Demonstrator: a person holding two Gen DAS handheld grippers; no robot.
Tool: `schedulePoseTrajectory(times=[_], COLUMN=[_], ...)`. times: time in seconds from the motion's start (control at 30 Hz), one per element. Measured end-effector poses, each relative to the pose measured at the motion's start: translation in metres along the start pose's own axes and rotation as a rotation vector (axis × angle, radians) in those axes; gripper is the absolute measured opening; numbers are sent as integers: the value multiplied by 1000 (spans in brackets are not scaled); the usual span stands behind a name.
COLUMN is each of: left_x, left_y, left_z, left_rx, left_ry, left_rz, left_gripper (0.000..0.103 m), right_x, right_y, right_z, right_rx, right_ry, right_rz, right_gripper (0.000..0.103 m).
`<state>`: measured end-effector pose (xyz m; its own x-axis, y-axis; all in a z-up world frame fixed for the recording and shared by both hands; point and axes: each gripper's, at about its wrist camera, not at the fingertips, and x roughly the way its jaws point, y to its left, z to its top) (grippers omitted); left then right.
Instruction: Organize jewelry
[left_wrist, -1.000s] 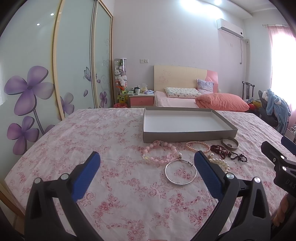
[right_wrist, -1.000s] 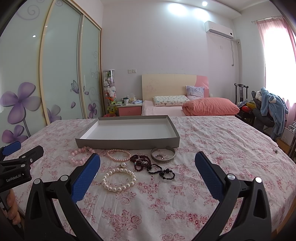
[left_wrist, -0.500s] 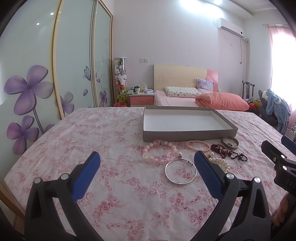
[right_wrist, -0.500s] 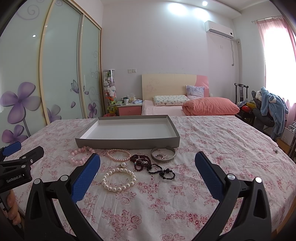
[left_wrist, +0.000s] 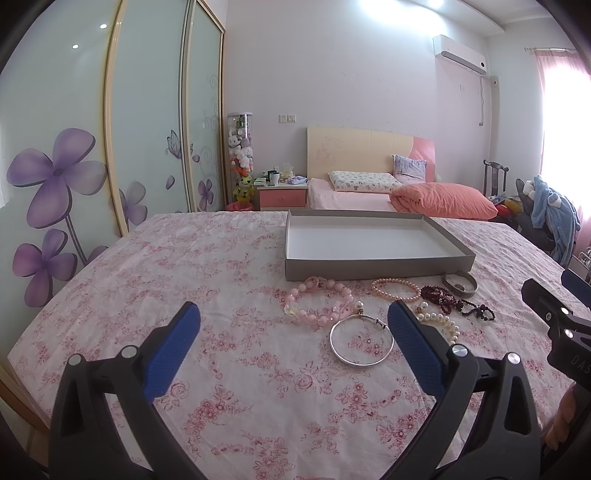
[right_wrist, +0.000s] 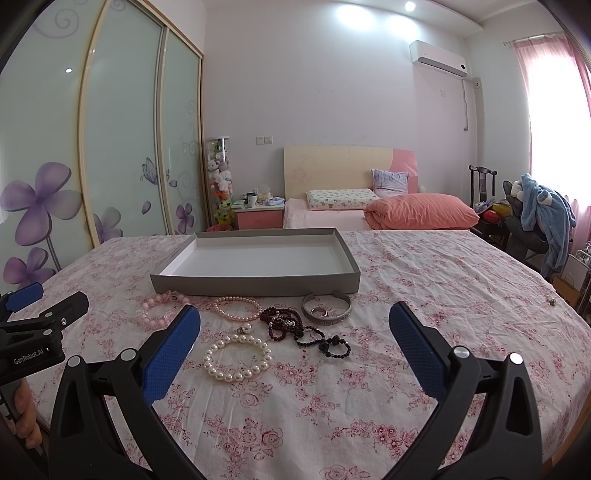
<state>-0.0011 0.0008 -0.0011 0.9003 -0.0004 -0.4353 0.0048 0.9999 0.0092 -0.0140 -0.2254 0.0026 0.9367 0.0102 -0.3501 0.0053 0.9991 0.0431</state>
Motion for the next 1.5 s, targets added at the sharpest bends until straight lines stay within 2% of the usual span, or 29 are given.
schedulePoseTrajectory(times=[1.03,1.07,1.27,1.37,1.43,1.5], left_x=[-1,1,17,25,30,35], left_y=[1,-3,-5,-1,-1,-1], left_z=[-2,-14,-24,-12,-12,-11], left_rx=[-1,-1,9,19,23,27], left_ry=[8,12,60,102,134,162], left_rz=[2,2,-6,-15,-27,-38], left_gripper=[99,99,99,99,99,99], right_x=[1,3,22,39,51,66], right_y=[1,-1,-16,-27,-33,-37], right_z=[-5,-5,-11,-13,-13,-13], right_rx=[3,6,55,66,66,67], right_ry=[8,12,100,181,244,310], right_rz=[1,2,-11,-29,-38,-41], right_gripper=[101,101,101,100,89,82])
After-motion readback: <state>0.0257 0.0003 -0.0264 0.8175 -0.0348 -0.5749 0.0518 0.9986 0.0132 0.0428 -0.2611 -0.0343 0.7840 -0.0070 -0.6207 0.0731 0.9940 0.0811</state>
